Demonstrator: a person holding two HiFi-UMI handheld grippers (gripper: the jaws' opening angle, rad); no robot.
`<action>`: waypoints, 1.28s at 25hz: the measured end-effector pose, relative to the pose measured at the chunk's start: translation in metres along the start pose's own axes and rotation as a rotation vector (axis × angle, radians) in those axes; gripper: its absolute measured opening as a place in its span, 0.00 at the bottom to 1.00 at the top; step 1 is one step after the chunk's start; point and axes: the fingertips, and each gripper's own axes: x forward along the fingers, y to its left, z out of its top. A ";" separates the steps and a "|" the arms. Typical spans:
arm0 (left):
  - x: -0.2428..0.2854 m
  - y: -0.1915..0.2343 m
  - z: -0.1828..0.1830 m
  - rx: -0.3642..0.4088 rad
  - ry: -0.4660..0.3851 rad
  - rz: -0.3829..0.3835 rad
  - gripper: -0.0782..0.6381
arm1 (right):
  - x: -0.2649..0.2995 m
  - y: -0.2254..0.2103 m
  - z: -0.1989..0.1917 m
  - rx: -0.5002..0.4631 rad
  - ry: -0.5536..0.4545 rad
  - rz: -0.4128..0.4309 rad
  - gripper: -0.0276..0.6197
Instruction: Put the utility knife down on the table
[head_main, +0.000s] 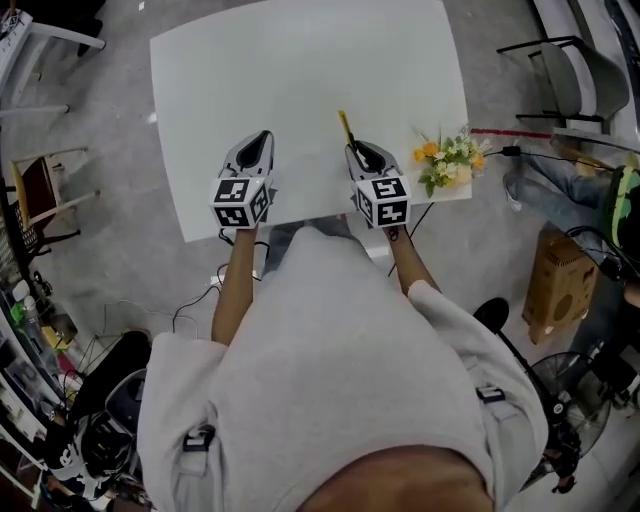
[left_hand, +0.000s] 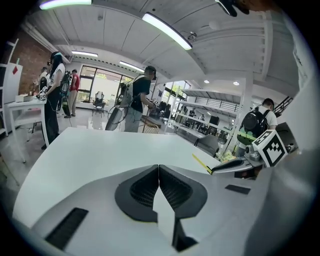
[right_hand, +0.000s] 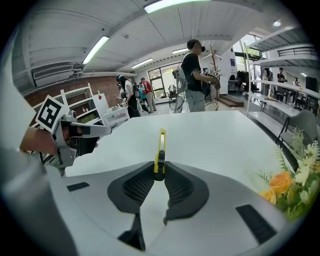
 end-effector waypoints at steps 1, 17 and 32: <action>0.000 0.001 -0.002 -0.002 0.002 0.000 0.14 | 0.002 0.001 -0.001 -0.002 0.006 0.002 0.17; -0.020 0.015 -0.017 -0.036 0.000 0.035 0.14 | 0.065 0.015 0.013 -0.098 0.078 0.050 0.17; -0.034 0.023 -0.025 -0.057 -0.010 0.056 0.14 | 0.121 0.002 0.020 -0.162 0.243 0.006 0.17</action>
